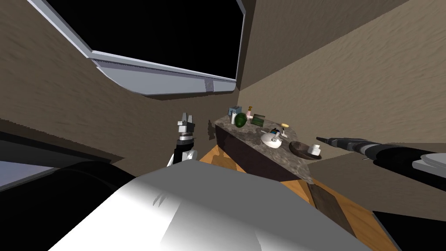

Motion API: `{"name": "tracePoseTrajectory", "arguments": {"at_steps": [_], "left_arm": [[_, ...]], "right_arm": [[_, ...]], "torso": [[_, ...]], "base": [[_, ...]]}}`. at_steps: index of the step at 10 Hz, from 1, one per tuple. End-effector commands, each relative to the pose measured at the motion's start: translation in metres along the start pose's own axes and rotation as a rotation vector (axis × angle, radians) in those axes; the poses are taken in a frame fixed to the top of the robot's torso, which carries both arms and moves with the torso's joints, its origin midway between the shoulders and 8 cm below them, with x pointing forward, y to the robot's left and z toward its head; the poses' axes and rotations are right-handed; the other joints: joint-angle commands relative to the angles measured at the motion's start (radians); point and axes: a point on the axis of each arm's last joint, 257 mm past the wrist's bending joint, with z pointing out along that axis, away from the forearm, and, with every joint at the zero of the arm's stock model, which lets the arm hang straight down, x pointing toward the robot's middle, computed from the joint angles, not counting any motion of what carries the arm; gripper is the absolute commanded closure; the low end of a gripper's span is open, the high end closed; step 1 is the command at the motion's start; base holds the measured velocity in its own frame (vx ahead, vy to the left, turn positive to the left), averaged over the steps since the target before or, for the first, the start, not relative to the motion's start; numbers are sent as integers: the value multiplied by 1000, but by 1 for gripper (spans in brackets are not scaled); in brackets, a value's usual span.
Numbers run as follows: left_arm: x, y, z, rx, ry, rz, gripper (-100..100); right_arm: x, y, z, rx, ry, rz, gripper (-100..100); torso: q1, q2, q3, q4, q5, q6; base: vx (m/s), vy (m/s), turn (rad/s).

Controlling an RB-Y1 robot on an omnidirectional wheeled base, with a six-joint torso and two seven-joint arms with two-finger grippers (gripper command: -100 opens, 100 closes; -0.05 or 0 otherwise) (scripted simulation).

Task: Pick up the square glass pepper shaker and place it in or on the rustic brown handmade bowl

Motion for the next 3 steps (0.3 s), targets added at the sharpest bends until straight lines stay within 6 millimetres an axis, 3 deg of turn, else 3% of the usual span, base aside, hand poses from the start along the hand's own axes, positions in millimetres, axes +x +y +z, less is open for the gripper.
{"name": "tracePoseTrajectory", "arguments": {"at_steps": [1,3], "left_arm": [[0,0,0,0,0,0,0],[0,0,0,0,0,0,0]], "right_arm": [[0,0,0,0,0,0,0],[0,0,0,0,0,0,0]], "torso": [[0,0,0,0,0,0],[0,0,0,0,0,0]], "base": [[0,0,0],[0,0,0]]}}
